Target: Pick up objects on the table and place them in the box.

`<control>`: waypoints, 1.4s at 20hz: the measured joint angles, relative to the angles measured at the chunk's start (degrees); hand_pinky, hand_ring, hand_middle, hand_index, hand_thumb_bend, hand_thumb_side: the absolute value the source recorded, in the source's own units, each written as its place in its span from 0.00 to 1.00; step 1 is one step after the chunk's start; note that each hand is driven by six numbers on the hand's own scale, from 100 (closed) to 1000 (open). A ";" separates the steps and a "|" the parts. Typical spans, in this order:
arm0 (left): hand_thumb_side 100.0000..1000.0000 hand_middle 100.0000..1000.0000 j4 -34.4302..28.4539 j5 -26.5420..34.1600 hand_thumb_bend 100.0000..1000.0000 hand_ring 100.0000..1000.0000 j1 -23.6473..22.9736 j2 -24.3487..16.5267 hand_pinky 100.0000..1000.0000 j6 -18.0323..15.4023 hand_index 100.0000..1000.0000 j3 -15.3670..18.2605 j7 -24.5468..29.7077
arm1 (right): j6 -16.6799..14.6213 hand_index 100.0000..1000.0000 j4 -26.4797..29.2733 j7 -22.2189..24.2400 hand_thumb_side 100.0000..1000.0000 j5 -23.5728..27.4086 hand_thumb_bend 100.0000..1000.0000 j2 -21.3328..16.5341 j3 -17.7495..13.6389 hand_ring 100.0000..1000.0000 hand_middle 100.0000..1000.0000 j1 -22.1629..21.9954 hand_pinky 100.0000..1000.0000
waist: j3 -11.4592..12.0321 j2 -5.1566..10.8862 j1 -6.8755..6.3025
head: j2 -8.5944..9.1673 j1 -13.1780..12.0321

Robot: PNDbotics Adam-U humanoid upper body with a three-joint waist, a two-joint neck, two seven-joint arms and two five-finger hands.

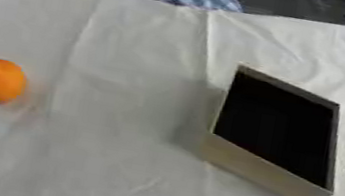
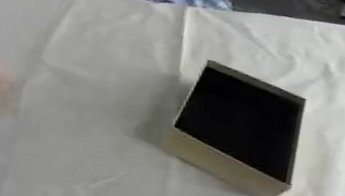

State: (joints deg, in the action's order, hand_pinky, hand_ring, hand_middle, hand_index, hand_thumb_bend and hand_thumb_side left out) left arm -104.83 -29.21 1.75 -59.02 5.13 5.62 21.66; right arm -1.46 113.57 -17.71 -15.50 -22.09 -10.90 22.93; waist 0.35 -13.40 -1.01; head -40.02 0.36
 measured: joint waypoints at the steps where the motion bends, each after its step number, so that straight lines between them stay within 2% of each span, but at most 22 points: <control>1: 0.00 0.88 0.97 0.20 0.38 0.88 0.45 -0.08 0.81 0.01 0.91 -0.20 0.01 | 0.00 0.75 0.00 0.00 0.73 0.00 0.00 0.00 0.00 0.65 0.54 -0.01 0.53 | -0.05 0.00 0.00 | -0.02 0.00; 6: 0.00 0.88 4.92 2.00 0.36 0.88 3.49 -0.84 0.81 -0.86 0.91 -1.74 0.94 | 0.00 0.75 0.00 0.00 0.73 0.01 0.00 0.00 0.02 0.65 0.54 -0.02 0.53 | -0.42 0.00 0.00 | -0.10 -0.06; 13: 0.00 0.88 7.87 4.61 0.36 0.89 7.02 -1.32 0.81 -2.98 0.91 -4.79 4.94 | -0.02 0.75 0.00 0.02 0.74 0.05 0.00 0.00 0.17 0.65 0.53 0.09 0.53 | -1.10 -0.11 -0.04 | -0.10 -0.26; 23: 0.00 0.88 12.83 4.00 0.34 0.88 12.60 -1.32 0.81 -3.94 0.90 -8.88 8.45 | -0.08 0.75 0.00 0.06 0.74 0.21 0.00 0.03 0.39 0.65 0.53 0.27 0.53 | -1.89 -0.58 -0.48 | -0.10 -0.69; 28: 0.00 0.88 15.39 4.02 0.32 0.88 14.78 0.07 0.80 -4.68 0.90 -10.85 10.43 | -0.12 0.75 0.00 0.07 0.74 0.31 0.00 0.06 0.40 0.65 0.53 0.29 0.53 | -2.18 -0.79 -0.69 | -0.08 -0.73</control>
State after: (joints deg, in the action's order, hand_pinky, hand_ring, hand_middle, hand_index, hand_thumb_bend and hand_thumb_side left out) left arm -89.44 -25.20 16.53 -58.95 0.45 -5.23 32.09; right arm -1.58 113.57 -17.64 -15.19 -22.04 -10.49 23.23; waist -1.82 -14.20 -1.71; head -40.09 -0.37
